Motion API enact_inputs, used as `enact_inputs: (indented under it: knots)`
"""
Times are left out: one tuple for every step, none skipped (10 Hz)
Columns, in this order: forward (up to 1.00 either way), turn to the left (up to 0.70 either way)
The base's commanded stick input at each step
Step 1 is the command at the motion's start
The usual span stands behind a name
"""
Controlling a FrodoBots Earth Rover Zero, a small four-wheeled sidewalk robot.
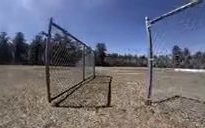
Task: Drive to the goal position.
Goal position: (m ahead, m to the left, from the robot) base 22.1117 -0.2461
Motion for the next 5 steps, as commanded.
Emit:
enact_inputs:
  knots:
    - [0.70,0.00]
    - [0.70,0.00]
    - [0.70,0.00]
    - [0.70,0.00]
    - [0.70,0.00]
